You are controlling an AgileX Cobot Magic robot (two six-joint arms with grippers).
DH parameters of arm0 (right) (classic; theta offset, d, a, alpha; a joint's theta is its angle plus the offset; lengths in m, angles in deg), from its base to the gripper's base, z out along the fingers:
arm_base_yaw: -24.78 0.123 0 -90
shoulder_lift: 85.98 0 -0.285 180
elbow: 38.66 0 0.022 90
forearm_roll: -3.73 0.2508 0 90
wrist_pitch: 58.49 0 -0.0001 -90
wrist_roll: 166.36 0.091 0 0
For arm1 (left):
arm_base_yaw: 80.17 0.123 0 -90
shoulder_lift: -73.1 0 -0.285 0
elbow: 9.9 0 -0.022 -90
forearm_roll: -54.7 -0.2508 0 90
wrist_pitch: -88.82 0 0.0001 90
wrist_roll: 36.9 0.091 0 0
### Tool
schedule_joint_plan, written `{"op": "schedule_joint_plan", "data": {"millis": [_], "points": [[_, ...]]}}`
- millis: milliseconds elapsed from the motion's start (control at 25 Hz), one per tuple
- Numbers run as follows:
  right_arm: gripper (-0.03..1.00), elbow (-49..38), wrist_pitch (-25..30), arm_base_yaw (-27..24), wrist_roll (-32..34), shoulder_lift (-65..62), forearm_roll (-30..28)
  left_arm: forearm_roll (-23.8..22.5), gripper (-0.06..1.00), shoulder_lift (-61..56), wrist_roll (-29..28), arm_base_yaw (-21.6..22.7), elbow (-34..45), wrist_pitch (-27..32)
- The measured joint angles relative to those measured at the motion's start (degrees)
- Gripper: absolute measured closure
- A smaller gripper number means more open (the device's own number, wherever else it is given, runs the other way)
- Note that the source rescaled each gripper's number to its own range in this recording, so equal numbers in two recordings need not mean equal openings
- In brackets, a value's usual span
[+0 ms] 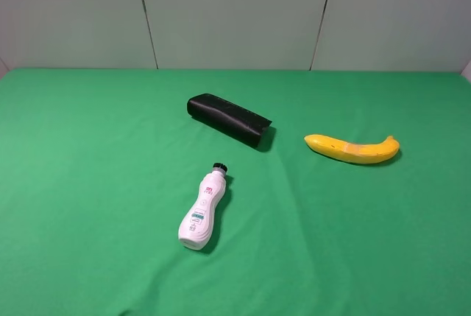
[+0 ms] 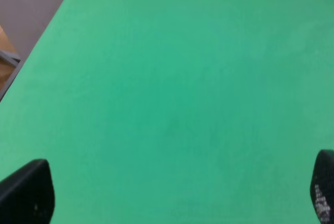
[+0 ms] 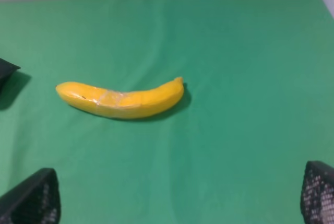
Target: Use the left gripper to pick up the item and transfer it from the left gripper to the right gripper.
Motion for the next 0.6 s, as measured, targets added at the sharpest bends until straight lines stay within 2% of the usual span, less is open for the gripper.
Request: {"op": "schedule_joint_plan", "data": {"millis": [600], "points": [[-0.03, -0.1, 0.1, 0.0, 0.0, 0.0, 0.0, 0.0, -0.02, 0.0, 0.0, 0.0, 0.0, 0.0]]}}
